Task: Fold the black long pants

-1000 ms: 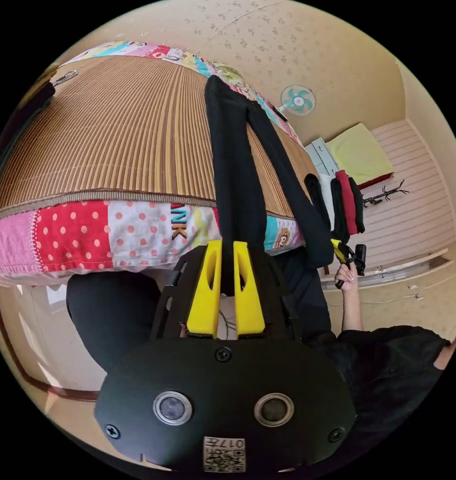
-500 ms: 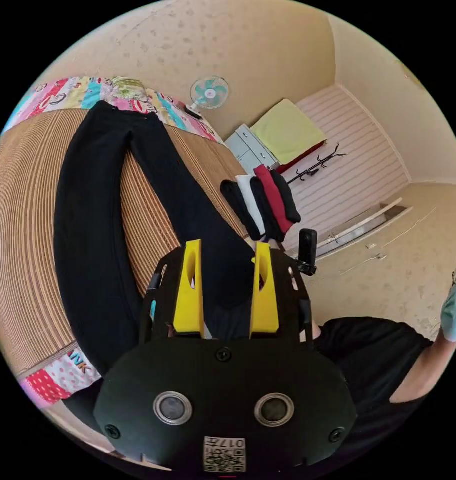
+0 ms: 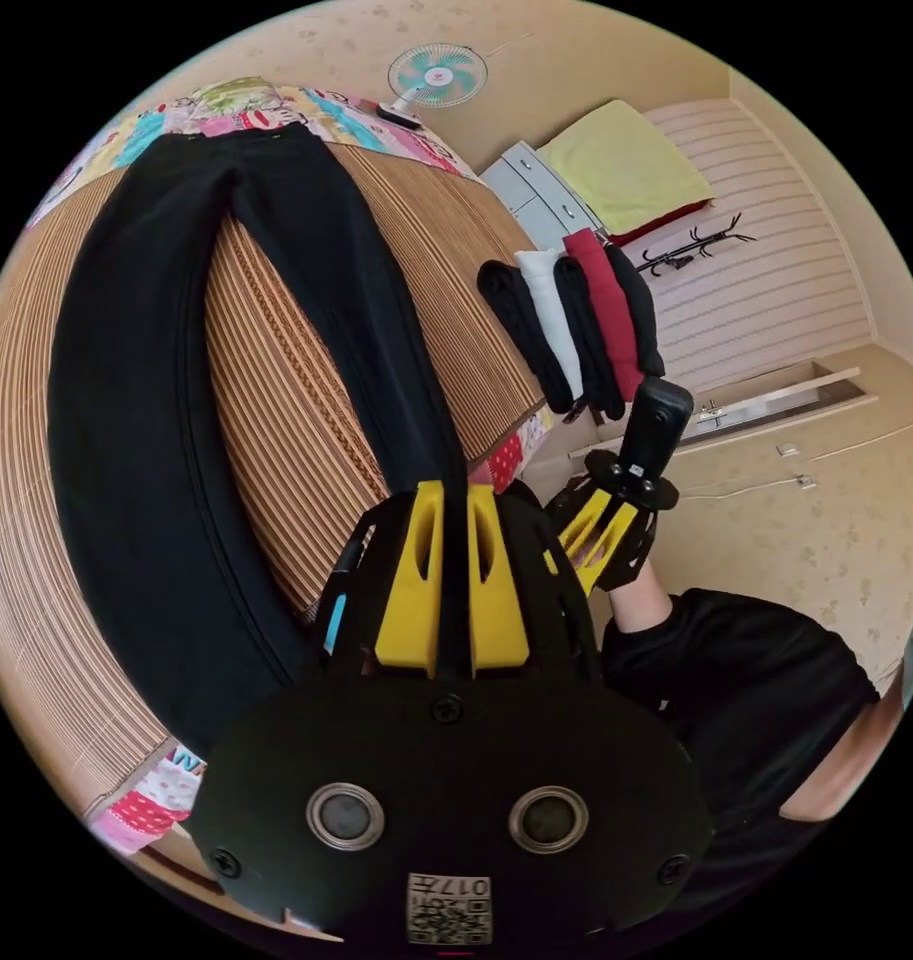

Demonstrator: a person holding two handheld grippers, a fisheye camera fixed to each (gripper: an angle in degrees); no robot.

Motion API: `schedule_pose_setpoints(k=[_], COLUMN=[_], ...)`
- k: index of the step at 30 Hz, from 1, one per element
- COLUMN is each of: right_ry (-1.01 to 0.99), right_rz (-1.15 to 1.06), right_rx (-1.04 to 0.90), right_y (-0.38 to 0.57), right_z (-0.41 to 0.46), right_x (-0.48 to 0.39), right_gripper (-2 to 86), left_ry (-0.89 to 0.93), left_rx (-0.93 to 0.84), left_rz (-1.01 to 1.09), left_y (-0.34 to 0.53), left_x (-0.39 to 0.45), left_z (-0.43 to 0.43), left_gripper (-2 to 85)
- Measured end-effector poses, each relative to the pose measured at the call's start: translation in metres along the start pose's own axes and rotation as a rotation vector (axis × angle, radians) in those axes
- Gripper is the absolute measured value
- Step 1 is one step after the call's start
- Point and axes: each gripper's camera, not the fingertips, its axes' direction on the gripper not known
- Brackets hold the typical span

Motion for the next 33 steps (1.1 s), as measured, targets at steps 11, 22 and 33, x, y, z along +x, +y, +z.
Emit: schedule_pose_setpoints(k=[11, 22, 33], right_ry=[0.35, 0.568, 1.259], right_rz=[0.593, 0.752, 0.369], right_rx=[0.624, 0.677, 0.261], right_y=[-0.103, -0.17, -0.364], right_z=[-0.246, -0.214, -0.057], right_x=[0.308, 0.445, 0.343], right_gripper=[11.1, 10.3, 2.9], left_ry=[0.209, 0.318, 0.429], left_rx=[0.125, 0.232, 0.532], left_rz=[-0.11, -0.094, -0.234], left_y=[0.032, 0.057, 0.134], left_x=[-0.038, -0.062, -0.121], left_z=[-0.012, -0.035, -0.118], left_gripper=[4.0, 3.9, 3.0])
